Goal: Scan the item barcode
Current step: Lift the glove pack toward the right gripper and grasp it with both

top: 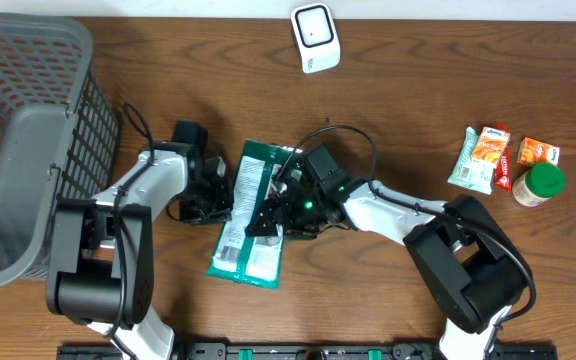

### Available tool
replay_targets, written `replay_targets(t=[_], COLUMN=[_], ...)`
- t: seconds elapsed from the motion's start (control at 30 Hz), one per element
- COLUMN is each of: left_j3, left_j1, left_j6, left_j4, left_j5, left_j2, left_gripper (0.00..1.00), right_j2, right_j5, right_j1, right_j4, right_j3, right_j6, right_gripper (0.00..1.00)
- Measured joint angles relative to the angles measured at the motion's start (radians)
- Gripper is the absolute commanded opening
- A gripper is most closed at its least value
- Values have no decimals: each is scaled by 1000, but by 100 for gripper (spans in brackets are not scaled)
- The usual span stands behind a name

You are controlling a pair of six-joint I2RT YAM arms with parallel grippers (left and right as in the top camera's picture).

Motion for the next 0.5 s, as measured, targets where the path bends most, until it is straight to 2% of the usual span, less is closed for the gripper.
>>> replay_targets(t=[0.17,0.2,0.4,0.5], left_j3=[0,0,0,0], left_j1=[-34,-35,-36,-36], left_j6=[0,0,0,0], left_j4=[0,0,0,0], left_j5=[-3,-3,-3,-3], left_j2=[0,0,0,0], left_gripper=[14,14,14,14], right_j2=[15,18,22,22], right_j5=[48,53,66,68], right_j1=[-6,-7,-9,-11], right_j4=[64,68,88,104], right_j3=[-12,-13,-14,-14], right_j6=[18,13,-25,-42], right_gripper=[34,30,33,38])
